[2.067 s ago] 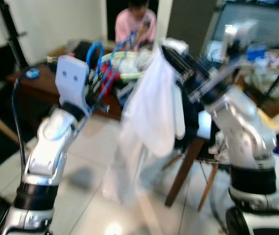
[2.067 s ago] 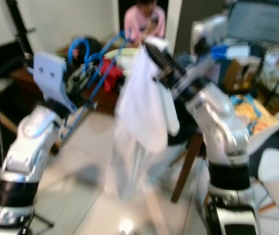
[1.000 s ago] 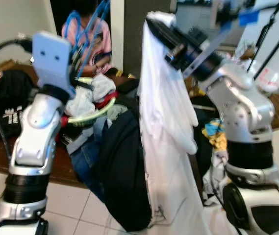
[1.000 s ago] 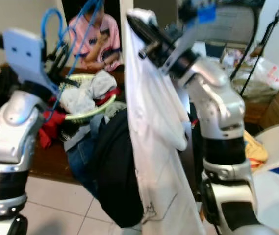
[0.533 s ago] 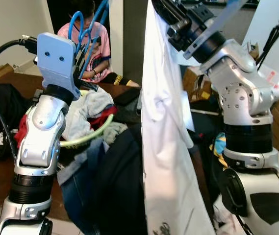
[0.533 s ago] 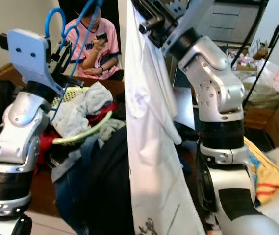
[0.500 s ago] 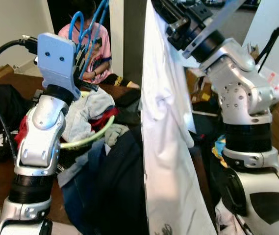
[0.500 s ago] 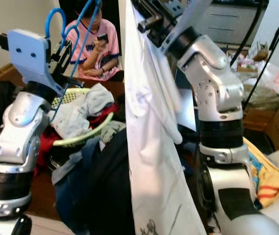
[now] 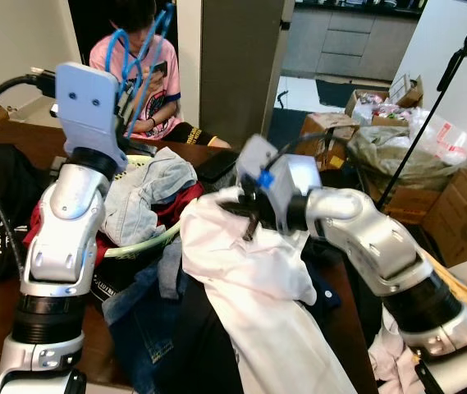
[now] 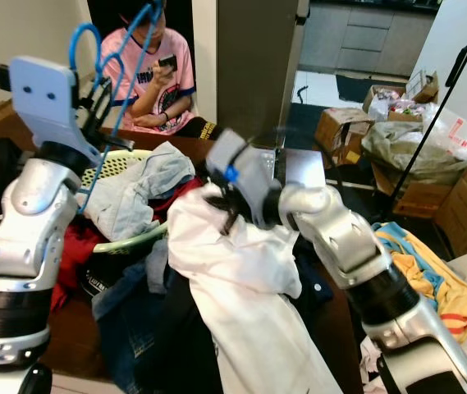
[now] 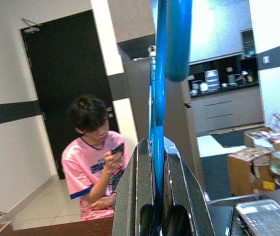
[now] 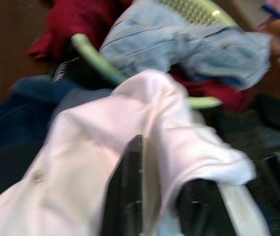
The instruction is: Hang hanger
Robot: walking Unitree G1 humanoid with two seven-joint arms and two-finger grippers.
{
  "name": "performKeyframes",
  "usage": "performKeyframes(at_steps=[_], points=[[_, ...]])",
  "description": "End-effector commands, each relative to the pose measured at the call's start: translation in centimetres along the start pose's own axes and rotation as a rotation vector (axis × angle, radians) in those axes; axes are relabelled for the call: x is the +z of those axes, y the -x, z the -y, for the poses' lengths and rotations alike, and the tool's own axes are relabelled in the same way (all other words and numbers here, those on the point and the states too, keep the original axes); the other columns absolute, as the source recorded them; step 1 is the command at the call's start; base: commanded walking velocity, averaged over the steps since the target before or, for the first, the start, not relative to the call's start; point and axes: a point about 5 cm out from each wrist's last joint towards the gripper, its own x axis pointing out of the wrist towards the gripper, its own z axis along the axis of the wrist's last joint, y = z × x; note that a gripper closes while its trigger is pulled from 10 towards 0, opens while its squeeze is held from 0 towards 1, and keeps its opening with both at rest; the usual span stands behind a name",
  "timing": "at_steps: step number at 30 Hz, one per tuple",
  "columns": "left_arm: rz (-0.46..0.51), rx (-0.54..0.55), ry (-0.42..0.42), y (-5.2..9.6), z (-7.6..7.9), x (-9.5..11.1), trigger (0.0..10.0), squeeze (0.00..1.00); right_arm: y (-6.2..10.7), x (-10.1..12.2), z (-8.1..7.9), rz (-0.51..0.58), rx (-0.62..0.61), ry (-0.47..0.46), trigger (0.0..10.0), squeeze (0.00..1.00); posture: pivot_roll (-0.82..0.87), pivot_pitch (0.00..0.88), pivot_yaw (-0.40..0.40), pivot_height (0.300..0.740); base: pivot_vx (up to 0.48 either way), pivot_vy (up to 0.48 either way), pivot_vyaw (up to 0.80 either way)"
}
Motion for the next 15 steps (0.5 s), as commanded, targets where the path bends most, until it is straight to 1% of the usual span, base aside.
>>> performKeyframes(at_steps=[1,4,5,6,8,9,11,12,13,15], points=[[-0.003,-0.070,0.018,-0.2,0.2,0.4,10.0,0.00,0.3,-0.7,-0.9,-0.036,0.053,0.030,10.0,1.00,0.05,0.022,-0.047,0.740,0.000,0.000,0.00],[-0.004,-0.085,0.020,-0.3,0.3,0.4,10.0,0.00,0.4,-1.0,-1.1,-0.056,0.061,0.043,10.0,1.00,0.05,0.022,-0.047,0.740,0.000,0.000,0.00],[-0.022,-0.123,0.039,-0.4,0.2,0.4,10.0,0.00,0.8,-1.4,-1.4,-0.064,0.078,0.049,10.0,1.00,0.05,0.025,-0.047,0.740,0.000,0.000,0.00],[-0.063,-0.168,0.107,-0.6,-0.3,0.2,10.0,0.00,1.5,-1.5,-1.3,-0.051,0.087,0.041,10.0,1.00,0.05,0.027,-0.046,0.740,0.000,0.000,0.00],[-0.063,-0.168,0.107,-0.6,-0.3,0.2,10.0,0.00,1.5,-1.5,-1.3,-0.051,0.087,0.041,10.0,1.00,0.05,0.027,-0.046,0.740,0.000,0.000,0.00],[-0.108,-0.229,0.151,-0.7,-0.8,0.1,10.0,0.00,2.3,-1.6,-1.1,-0.031,0.089,0.032,10.0,1.00,0.05,0.028,-0.046,0.740,0.000,0.000,0.00],[-0.108,-0.229,0.151,-0.7,-0.8,0.1,10.0,0.00,2.3,-1.6,-1.1,-0.031,0.089,0.032,10.0,1.00,0.05,0.028,-0.046,0.740,0.000,0.000,0.00],[-0.181,-0.370,0.179,-0.4,-1.6,-0.2,10.0,0.00,3.9,-1.2,-0.5,0.029,0.089,0.008,10.0,1.00,0.05,0.030,-0.044,0.740,0.000,0.000,0.00],[-0.269,-0.492,0.247,0.2,-2.8,-0.4,10.0,0.00,6.0,-0.3,0.3,0.136,0.089,-0.029,10.0,1.00,0.05,0.030,-0.044,0.740,0.000,0.000,0.00],[-0.373,-0.697,0.318,1.8,-4.3,-0.3,10.0,0.00,9.5,1.4,1.0,0.333,0.119,-0.072,10.0,1.00,0.05,0.033,-0.043,0.740,0.000,0.000,0.00]])
